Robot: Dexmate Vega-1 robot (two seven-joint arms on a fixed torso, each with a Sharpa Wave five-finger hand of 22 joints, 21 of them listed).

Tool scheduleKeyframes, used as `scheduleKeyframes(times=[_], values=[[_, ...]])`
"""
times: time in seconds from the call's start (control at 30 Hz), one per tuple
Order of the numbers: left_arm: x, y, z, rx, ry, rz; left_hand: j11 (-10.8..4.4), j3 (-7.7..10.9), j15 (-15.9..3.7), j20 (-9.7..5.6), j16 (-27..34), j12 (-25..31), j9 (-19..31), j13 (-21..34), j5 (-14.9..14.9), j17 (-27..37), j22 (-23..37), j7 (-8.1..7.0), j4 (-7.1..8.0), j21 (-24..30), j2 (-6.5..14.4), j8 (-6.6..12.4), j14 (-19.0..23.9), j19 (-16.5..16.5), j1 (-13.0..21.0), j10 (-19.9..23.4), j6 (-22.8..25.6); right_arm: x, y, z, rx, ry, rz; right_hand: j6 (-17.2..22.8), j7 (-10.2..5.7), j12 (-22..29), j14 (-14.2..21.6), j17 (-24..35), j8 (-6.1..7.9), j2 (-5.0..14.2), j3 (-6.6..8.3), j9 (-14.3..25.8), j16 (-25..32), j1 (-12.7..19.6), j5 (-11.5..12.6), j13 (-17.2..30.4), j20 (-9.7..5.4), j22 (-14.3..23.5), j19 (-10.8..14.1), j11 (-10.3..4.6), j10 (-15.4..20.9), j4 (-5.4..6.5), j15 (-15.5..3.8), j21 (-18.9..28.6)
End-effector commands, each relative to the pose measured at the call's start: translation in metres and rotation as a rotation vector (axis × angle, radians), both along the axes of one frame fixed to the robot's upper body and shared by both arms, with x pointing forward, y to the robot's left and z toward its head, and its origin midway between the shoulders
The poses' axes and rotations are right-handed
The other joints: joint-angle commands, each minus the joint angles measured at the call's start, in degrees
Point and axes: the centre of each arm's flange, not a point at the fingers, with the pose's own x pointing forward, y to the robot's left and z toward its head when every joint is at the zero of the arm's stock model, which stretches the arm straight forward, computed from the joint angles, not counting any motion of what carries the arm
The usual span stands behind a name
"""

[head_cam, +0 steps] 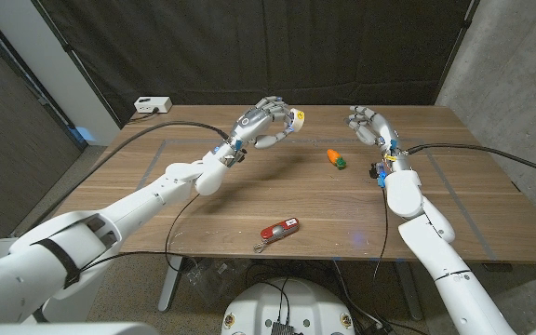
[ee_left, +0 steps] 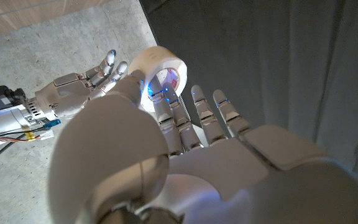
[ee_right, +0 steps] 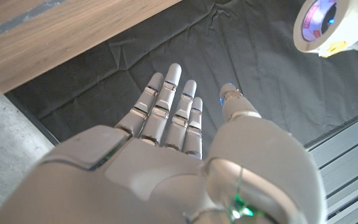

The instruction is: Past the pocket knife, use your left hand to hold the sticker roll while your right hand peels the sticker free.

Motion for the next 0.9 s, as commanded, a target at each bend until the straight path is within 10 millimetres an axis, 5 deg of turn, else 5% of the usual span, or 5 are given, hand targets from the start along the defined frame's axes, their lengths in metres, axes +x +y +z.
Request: scheduleKeyframes(times=[0.03, 0.5, 0.9], values=[[-0.004, -0.004, -0.003, 0.001, -0.071, -0.038, -0.18, -0.54, -9.88, -0.29, 0.6, 1.2, 0.7, 1.0, 0.7, 0.5, 0.1, -3.0, -0.04, 0.7, 0.2, 2.58, 1.3, 0.5, 0.5, 1.1, 3.5, -0.015, 0.006, 0.006, -0.093, -0.024, -0.048, 1.3, -0.68, 0.4, 1.2, 1.6, 0.21, -0.05, -0.58, 0.1, 2.0, 2.7, 0.4, 0.3, 0.09, 0.5, 0.8, -0.46, 1.2, 0.05, -9.53, 1.2], [-0.002, -0.01, 0.002, 0.072, -0.028, 0.008, -0.26, -1.09, -9.86, -0.25, 0.2, 2.2, 1.1, 2.3, 1.5, 1.4, 0.2, -2.64, -0.07, 1.0, 0.4, 2.7, 1.2, 0.1, 0.8, 0.2, 3.3, -0.033, 0.02, 0.006, -0.189, -0.125, -0.168, 6.3, -3.08, 1.8, 3.2, 7.0, 0.65, -1.38, -3.2, 0.3, 8.0, 11.1, 0.9, 1.5, -1.47, 2.0, 1.3, -1.73, 5.9, 0.34, -10.06, 5.1], [-0.003, -0.013, 0.004, 0.096, -0.056, 0.014, -0.22, -1.47, -9.72, -0.11, -0.2, 2.8, 1.4, 3.1, 2.1, 2.0, 0.2, -2.81, -0.09, 1.2, 0.5, 2.85, 0.7, -0.1, 0.9, -0.4, 3.1, -0.043, 0.033, 0.009, -0.255, -0.213, -0.244, 8.4, -4.12, 2.9, 4.0, 8.5, 0.77, -2.2, -4.42, 0.4, 9.4, 13.5, 1.4, 2.2, -2.34, 2.6, 1.6, -2.91, 8.9, 0.68, -10.18, 6.8]])
